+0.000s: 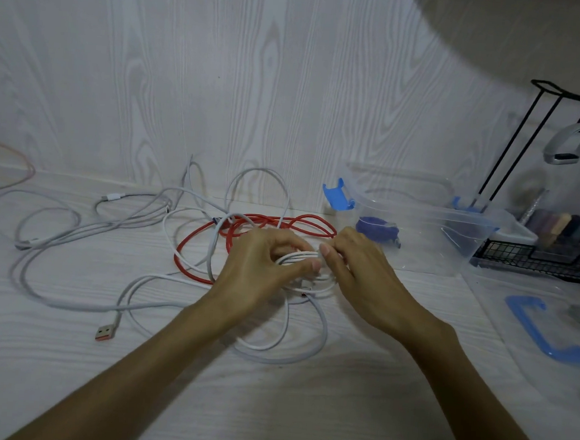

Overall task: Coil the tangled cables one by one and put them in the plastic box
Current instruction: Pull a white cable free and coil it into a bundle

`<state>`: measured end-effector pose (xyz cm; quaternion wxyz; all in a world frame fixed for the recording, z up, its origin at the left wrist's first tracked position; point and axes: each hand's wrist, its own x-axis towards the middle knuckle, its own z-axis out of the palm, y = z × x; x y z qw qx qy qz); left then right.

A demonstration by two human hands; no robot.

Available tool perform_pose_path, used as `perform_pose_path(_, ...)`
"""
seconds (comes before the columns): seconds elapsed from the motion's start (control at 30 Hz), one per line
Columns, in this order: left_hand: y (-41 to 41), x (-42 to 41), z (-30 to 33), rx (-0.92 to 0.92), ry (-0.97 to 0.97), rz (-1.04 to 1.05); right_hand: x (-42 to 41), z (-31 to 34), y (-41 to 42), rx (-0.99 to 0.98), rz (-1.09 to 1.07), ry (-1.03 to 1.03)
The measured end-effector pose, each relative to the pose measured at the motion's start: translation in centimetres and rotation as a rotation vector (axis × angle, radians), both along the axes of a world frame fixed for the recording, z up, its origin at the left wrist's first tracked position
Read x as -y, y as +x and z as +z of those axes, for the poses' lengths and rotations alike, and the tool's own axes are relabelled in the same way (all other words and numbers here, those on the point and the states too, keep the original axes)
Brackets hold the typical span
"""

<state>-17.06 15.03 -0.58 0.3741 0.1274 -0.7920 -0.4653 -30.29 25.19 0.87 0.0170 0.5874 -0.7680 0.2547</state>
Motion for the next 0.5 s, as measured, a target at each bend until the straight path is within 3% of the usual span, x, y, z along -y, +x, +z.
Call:
perform_pose_path(0.2, -0.2, 0.3, 0.3, 0.140, -0.112, -0.022, 0.0, -0.1, -0.5, 0.129, -0.002, 0.034)
perform_pose_path(0.3, -0.2, 0.2, 0.4, 0.185, -0.028, -0.024, 0.1, -0.1, -0.4, 0.035, -0.056, 0.027)
perform_pose_path(0.4, -0.1, 0.2, 0.6, 0.209, -0.037, 0.025, -0.3, 0.4, -0.2, -0.062, -0.095, -0.153)
perform_pose_path(0.5, 0.2, 0.5, 1.4, 0.161, 0.152, -0.020, -1.2, 0.9, -0.4, -0.057, 0.002, -0.361)
